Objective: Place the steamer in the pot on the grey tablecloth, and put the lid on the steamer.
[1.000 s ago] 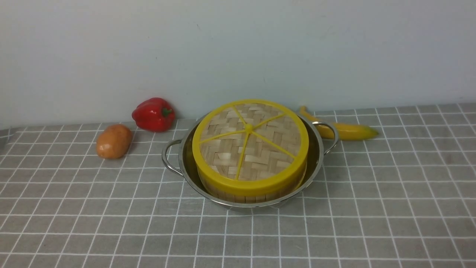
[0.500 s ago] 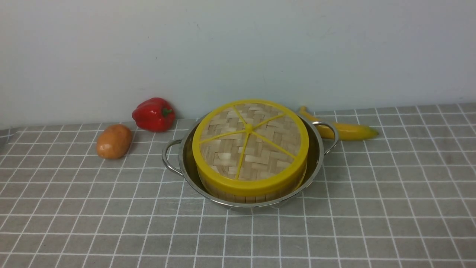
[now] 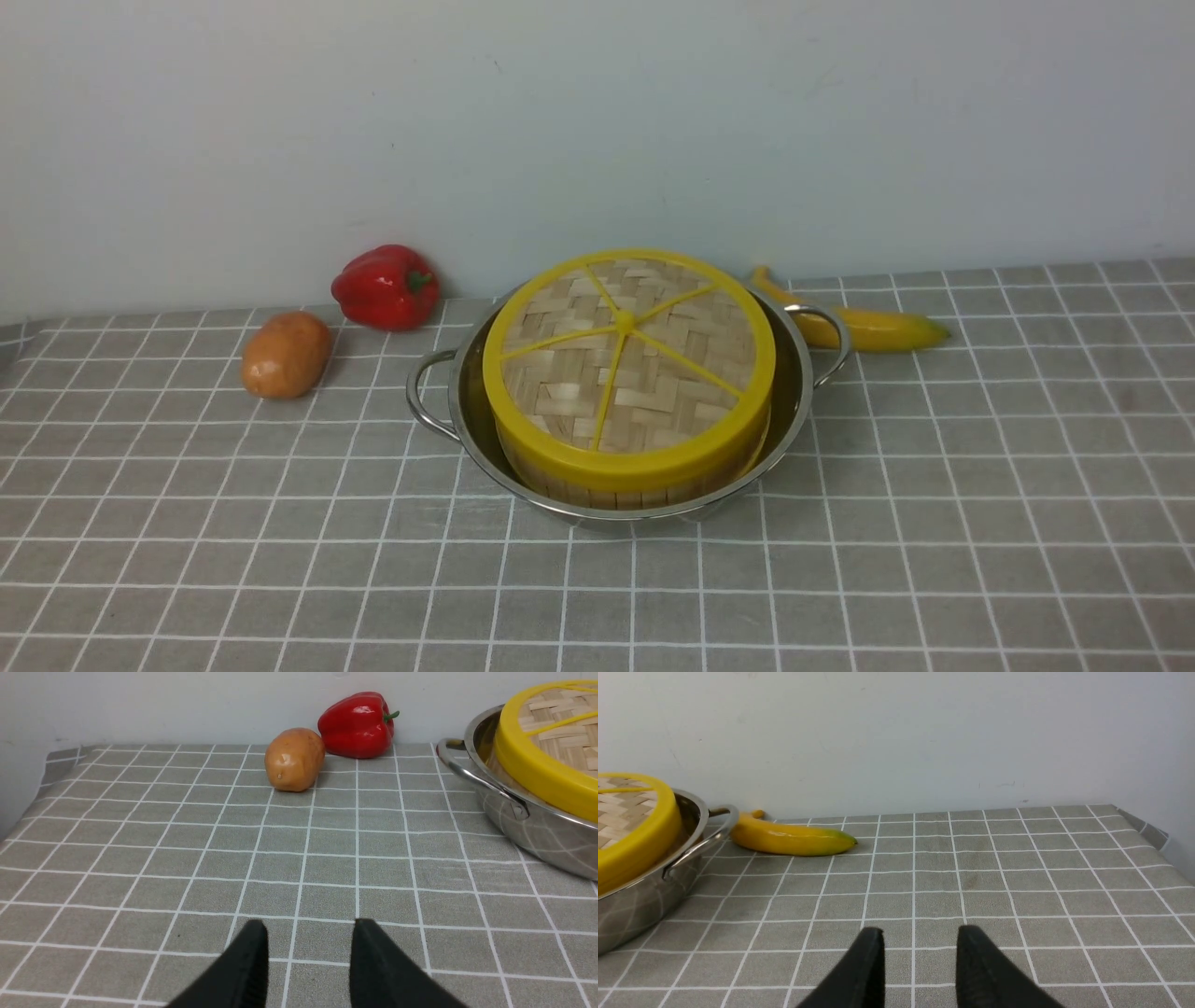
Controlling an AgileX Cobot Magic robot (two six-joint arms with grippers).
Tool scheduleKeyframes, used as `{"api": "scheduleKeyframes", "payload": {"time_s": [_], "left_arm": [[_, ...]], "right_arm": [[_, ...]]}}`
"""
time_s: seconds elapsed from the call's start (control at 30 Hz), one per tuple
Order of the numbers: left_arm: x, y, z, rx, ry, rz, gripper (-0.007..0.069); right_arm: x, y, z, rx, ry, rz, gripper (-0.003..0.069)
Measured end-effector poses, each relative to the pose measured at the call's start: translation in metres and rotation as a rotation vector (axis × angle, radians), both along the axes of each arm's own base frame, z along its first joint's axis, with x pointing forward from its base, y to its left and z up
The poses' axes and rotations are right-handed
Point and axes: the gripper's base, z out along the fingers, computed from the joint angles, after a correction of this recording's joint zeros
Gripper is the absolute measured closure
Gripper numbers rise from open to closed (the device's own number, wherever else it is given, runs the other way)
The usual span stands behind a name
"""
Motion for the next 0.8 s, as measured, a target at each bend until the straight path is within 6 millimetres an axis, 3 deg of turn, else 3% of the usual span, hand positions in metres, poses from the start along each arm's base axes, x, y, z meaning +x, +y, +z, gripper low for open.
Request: {"api": "scheduleKeyframes", "payload": {"time_s": [0.8], "left_arm": [[0.0,0.0,0.0,0.0,0.0,0.0,0.0382]], "right_arm": [[0.0,0.0001,0.0,0.036,-0.002,-0.005,0.0419]]}}
